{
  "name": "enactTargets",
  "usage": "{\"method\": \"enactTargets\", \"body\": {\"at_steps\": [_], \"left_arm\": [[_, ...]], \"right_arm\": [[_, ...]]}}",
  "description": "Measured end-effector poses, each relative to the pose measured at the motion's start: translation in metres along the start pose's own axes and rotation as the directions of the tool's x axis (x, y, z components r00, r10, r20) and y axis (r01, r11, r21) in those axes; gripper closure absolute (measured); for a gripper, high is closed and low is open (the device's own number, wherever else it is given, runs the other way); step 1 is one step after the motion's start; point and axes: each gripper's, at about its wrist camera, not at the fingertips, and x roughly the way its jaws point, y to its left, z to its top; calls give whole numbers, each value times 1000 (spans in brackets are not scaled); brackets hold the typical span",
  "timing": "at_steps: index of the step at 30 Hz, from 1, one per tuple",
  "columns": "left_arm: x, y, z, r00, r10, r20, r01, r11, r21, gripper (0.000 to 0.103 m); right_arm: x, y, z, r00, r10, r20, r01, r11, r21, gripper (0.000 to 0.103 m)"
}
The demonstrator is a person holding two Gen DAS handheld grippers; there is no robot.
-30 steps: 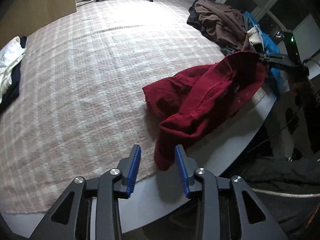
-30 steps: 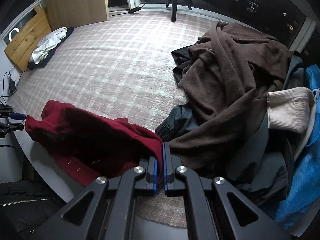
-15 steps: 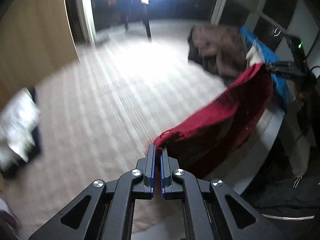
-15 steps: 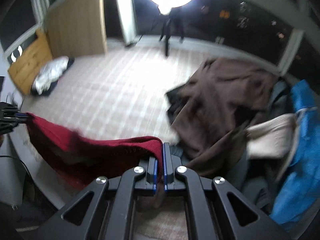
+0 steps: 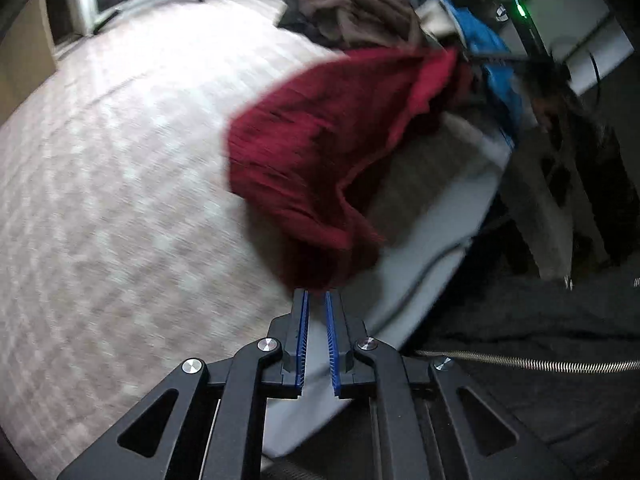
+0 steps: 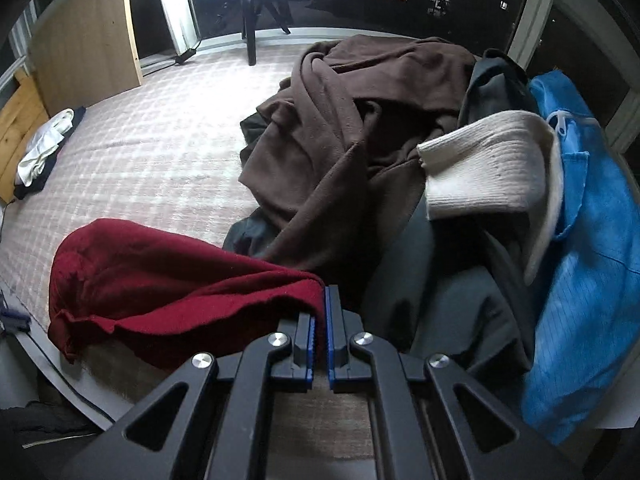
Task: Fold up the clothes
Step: 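Hold the red sweater up between both grippers, stretching it open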
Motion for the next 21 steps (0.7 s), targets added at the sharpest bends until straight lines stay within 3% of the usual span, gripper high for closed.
{"method": "enactTargets", "body": {"at_steps": [4,10,16,21], "left_arm": [[7,-3,16,999,-38,2,38,998,47,95],[44,-31,24,995,-55,-79,64,991,120,87],[60,-38,33,992,-85,-97,96,988,118,87],[66,-42,42,996,-75,-53,79,994,74,101]], "right_arm": [[2,6,4,1000,-3,-1,3,1000,-23,99],[-2,6,9,1000,0,-3,-1,999,-36,99],[2,8,8,1000,0,-15,-1,999,-37,99],[0,9,9,1000,5,-2,-5,999,-40,99]]}}
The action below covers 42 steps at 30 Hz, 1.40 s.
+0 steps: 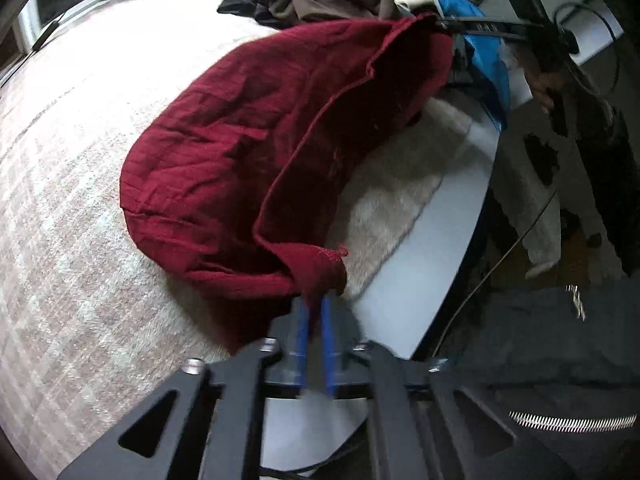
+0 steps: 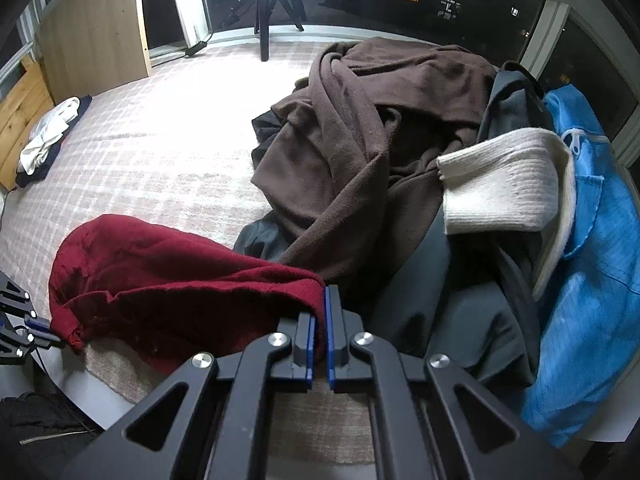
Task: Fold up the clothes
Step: 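Hold the red sweater up between both grippers, stretching it open, then lower the red sweater flat onto the rug and open both grippers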
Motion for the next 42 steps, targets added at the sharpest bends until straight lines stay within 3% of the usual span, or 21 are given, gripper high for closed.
{"method": "enactTargets", "body": {"at_steps": [3,5,8,11,13,14,20,21,26,28,32,33,37,39,41,42], "left_arm": [[-14,4,1,992,113,51,-112,993,-30,102],[-43,17,2,968,222,113,-214,974,-82,102],[-97,43,4,897,397,196,-366,914,-178,102],[-152,64,4,831,489,266,-425,866,-264,102],[-187,69,7,775,555,303,-482,829,-285,102],[-204,70,7,745,584,321,-511,810,-288,102],[-300,56,-3,605,675,423,-617,733,-287,102],[-311,51,-7,591,682,431,-628,724,-284,102],[-349,33,-39,561,705,435,-659,697,-280,102],[-355,31,-52,567,708,420,-663,695,-276,101],[-346,42,-62,621,693,365,-655,716,-244,101],[-338,51,-60,643,683,346,-645,727,-237,101],[-283,117,-32,761,601,246,-553,798,-241,101],[-251,156,-14,814,549,188,-500,828,-252,101],[-199,210,14,862,496,101,-452,844,-287,101],[-173,234,26,879,474,54,-437,846,-306,101]], "right_arm": [[-11,2,3,999,9,30,-9,1000,2,99],[-23,5,8,998,19,63,-19,1000,-3,99],[-45,12,19,991,48,126,-46,999,-15,99],[-71,29,36,972,133,195,-126,991,-47,99],[-88,50,50,959,132,249,-111,989,-98,99],[-98,61,58,951,131,281,-99,987,-125,99],[-162,98,97,876,241,417,-170,965,-199,99],[-173,103,99,868,244,432,-163,963,-215,99],[-212,114,92,846,271,459,-160,951,-265,99],[-219,115,87,846,286,450,-177,946,-270,99],[-210,120,85,859,332,390,-233,932,-278,99],[-201,123,88,868,330,371,-238,932,-274,99],[-133,137,119,912,316,263,-253,935,-247,99],[-71,146,155,946,258,196,-208,948,-241,99],[11,154,189,984,166,58,-148,962,-231,96],[52,158,204,993,115,-19,-116,966,-230,95]]}}
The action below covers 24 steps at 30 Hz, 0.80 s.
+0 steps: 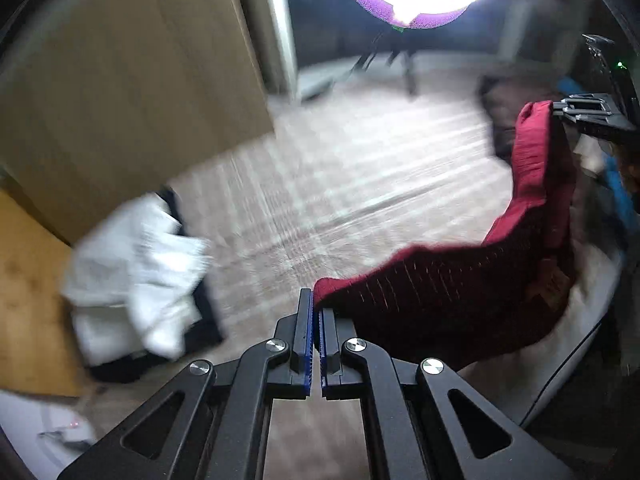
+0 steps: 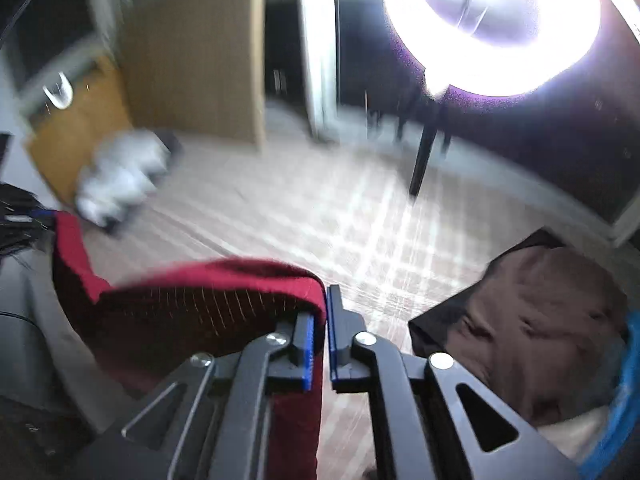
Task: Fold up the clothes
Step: 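Lower the red sweater flat onto the rug and open both grippers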
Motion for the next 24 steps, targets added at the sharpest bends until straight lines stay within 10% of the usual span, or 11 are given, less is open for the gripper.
{"method": "enactTargets", "body": {"at_steps": [3,8,24], "left_arm": [[75,9,16,993,-34,-117,29,998,-48,100],[99,4,12,989,-88,-122,85,996,-26,95],[108,-13,17,987,-126,-100,131,990,48,95]], "right_arm": [[73,-17,8,981,-20,-191,35,997,76,94],[57,-25,-31,987,79,-143,-54,985,166,70],[100,-15,-25,962,200,-189,-96,887,451,70]]}}
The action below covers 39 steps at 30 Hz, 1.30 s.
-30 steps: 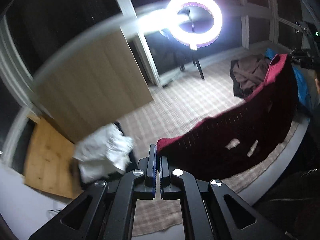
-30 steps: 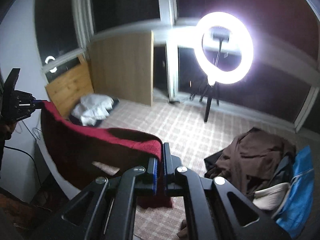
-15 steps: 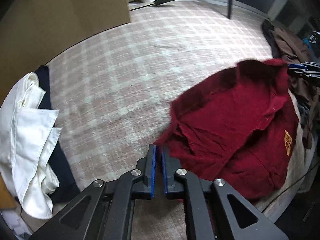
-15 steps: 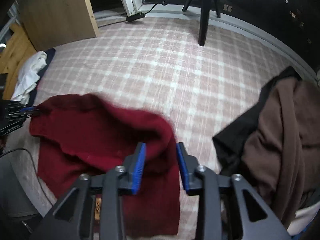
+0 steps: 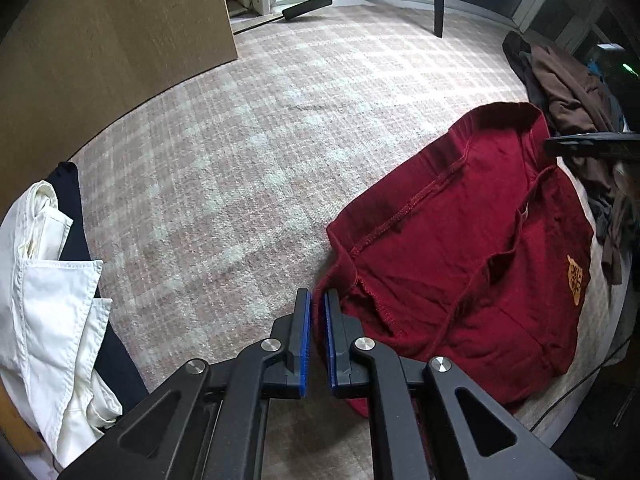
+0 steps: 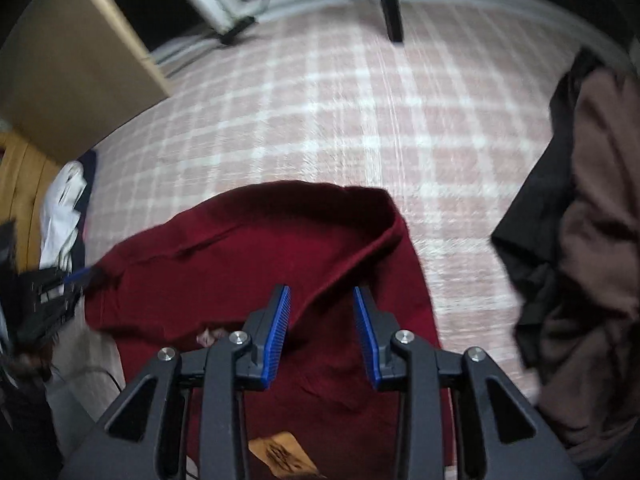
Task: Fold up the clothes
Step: 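Lower the red sweater flat onto the rug and open both grippers, then grasp the sweater edge with the right gripper while the left gripper approaches the hem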
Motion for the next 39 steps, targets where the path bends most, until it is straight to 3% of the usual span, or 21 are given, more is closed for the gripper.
{"method": "enactTargets", "body": {"at_steps": [4,7,15,18,21,26,28,32,34,39], "left_arm": [[-2,2,-2,1000,-9,9,9,1000,-10,95],[-1,9,-4,1000,-11,10,12,1000,-13,95],[-4,6,7,1000,0,13,-1,999,52,70],[2,0,16,1000,-16,-18,18,997,77,70],[13,-4,23,998,-9,-64,14,997,79,94],[-10,-2,27,1000,-24,-10,24,999,33,91],[-17,-4,28,1000,-18,7,18,999,31,91],[-22,-14,25,999,-33,16,32,999,41,90],[-20,-17,24,999,-36,17,35,997,63,82],[-6,-18,26,999,-47,6,46,997,68,77]], "right_arm": [[17,-2,3,998,-49,-34,48,999,-26,73],[17,-2,2,998,-47,-32,45,997,-63,98],[-21,12,-2,999,-2,50,9,988,-154,100],[-30,12,2,998,-7,64,17,986,-165,100],[-47,7,5,996,-23,91,39,982,-184,100],[-103,-27,22,961,-169,218,212,959,-188,100],[-110,-47,37,961,-166,221,201,968,-150,100],[-79,-61,52,973,-164,163,186,973,-135,100],[-60,-62,55,978,-159,134,177,975,-137,100],[-41,-75,61,985,-134,112,146,984,-101,100]]}}
